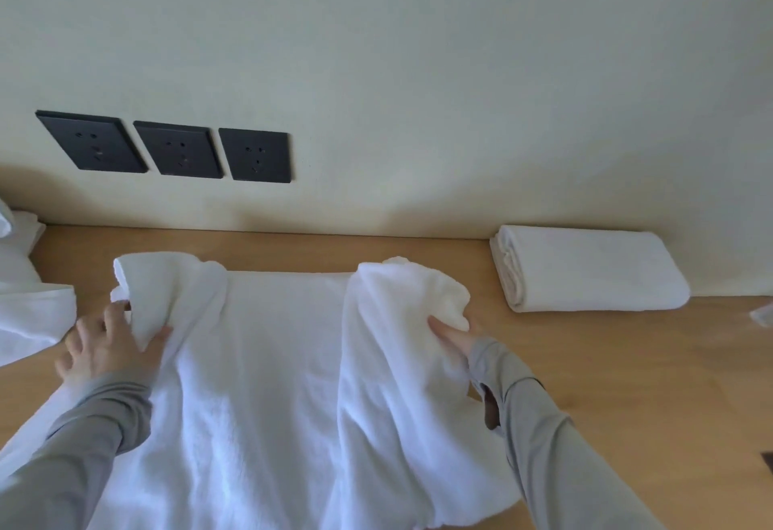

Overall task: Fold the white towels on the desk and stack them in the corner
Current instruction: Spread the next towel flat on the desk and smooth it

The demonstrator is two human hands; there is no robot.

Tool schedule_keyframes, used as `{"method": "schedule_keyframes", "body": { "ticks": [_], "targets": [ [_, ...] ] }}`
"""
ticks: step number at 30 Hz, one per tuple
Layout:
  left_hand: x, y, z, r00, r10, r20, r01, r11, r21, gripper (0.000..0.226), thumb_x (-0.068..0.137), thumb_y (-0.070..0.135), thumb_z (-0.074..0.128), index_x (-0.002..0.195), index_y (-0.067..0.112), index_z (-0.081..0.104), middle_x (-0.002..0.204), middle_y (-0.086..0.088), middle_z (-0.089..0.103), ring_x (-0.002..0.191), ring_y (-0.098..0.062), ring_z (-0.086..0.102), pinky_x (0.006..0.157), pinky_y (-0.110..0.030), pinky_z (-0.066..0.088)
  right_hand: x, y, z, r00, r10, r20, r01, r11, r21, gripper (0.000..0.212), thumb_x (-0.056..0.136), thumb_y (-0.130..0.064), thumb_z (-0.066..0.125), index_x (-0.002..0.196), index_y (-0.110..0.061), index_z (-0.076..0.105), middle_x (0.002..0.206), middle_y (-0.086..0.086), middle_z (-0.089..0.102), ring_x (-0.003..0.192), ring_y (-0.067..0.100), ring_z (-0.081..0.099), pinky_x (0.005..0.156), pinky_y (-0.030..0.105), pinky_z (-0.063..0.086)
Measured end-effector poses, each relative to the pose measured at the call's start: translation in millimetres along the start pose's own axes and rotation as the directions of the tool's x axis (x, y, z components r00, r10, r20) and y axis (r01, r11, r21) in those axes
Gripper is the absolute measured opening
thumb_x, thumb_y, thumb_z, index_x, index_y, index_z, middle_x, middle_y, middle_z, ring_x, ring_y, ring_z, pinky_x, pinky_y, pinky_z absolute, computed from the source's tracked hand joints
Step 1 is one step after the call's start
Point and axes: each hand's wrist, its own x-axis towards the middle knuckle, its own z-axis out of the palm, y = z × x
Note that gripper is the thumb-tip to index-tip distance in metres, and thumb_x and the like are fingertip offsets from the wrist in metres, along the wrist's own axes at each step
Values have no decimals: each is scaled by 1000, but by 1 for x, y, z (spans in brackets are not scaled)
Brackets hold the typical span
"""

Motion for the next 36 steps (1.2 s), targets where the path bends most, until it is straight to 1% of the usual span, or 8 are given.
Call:
{"method": "schedule_keyframes", "body": {
  "ticks": [3,8,11,13,16,19,27,36],
  "targets": [
    [-21,20,-1,961,200,-190,-190,979,70,66,79,26,68,132,6,35,134,-29,34,124,-46,32,93,-61,24,-1,5,-4,997,70,37,-69,997,-47,94,67,-55,74,142,-14,35,134,11,51,118,32,51,105,47,38],
    [-65,96,37,840,490,232,-433,864,-257,55,84,22,64,134,9,45,141,-15,41,128,-35,40,101,-49,31,-7,3,-8,989,113,93,-96,982,-163,88,68,-52,74,138,-11,40,131,12,53,117,31,51,105,43,38],
    [-90,139,67,682,564,466,-460,826,-327,64,93,48,40,148,24,16,155,3,18,141,-18,21,113,-36,20,-18,-6,-20,984,-112,-137,94,987,-132,86,68,-36,81,137,-15,35,127,8,52,109,27,52,98,38,42],
    [-105,153,88,631,537,561,-532,825,-191,71,90,63,21,146,33,-12,156,10,-9,145,-12,-4,117,-34,3,-32,-12,-35,864,-299,-406,256,954,-158,82,67,-31,80,129,-25,27,118,7,55,96,27,53,90,42,47],
    [-115,149,108,657,405,635,-521,854,-6,76,86,70,11,135,30,-32,150,8,-31,141,-16,-23,116,-37,-8,-42,-10,-51,693,-480,-538,177,837,-519,94,67,-42,77,137,-35,14,127,6,48,114,31,47,98,46,39],
    [-111,129,118,692,361,626,-538,835,113,79,85,71,11,133,28,-37,146,7,-39,140,-17,-27,117,-40,-8,-36,13,-60,766,-410,-496,88,831,-549,110,70,-56,71,148,-30,-1,148,2,27,136,25,25,111,45,23],
    [-115,131,128,748,379,545,-556,806,204,77,84,70,5,137,31,-35,139,11,-45,139,-18,-28,116,-41,-9,-33,137,-92,895,-95,-435,-138,869,-474,66,87,-50,53,138,-15,33,139,7,40,128,26,36,104,40,34],
    [-185,158,139,591,623,513,-734,679,21,87,66,67,-35,141,25,-24,151,2,-25,139,-19,-24,115,-38,-12,-42,177,-88,748,-235,-621,-193,818,-542,59,74,-56,66,113,-14,52,114,6,48,110,26,43,86,37,33]
  ]
}}
